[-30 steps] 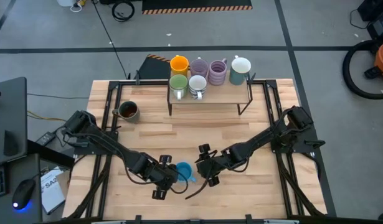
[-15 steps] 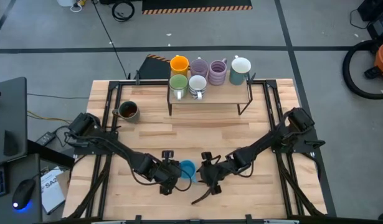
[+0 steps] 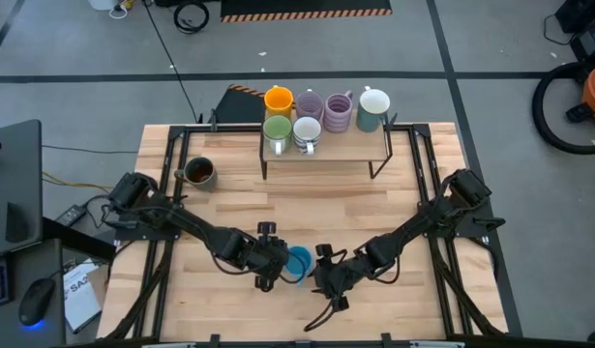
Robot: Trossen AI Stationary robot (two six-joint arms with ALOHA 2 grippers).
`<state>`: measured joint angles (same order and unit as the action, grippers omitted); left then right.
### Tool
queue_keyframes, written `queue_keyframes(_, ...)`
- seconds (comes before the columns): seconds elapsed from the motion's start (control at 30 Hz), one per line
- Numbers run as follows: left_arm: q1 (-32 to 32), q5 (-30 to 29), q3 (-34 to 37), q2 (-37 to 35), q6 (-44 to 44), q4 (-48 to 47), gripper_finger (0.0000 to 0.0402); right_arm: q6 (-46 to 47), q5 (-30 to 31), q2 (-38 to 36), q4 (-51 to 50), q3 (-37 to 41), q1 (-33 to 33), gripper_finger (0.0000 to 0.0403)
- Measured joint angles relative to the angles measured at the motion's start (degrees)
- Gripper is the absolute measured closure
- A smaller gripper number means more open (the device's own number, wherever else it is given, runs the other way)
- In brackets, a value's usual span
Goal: Place coffee mugs
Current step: Put the light blue mug on the shelf
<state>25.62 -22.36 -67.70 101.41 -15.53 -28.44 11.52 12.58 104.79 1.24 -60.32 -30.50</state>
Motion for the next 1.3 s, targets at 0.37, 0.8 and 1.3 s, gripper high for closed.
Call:
queue_keyframes(0.37, 0.5, 10.3, 0.0, -2.4, -0.3, -0.4, 0.0225, 1.1, 1.1, -0.1, -8.8, -5.8, -1.5, 0.0202)
queue_keyframes(0.8, 2.5, 9.0, 0.0, 2.2, -0.4, 5.2, 0.0225, -1.1, 0.9, -0.5, -8.6, -5.8, -2.1, 0.0202)
queue_keyframes(1.3, -0.1, 7.4, 0.0, 5.8, 1.7, 14.7, 0.0225, -1.2, 7.1, -1.6, -19.2, -10.9, -2.4, 0.0209)
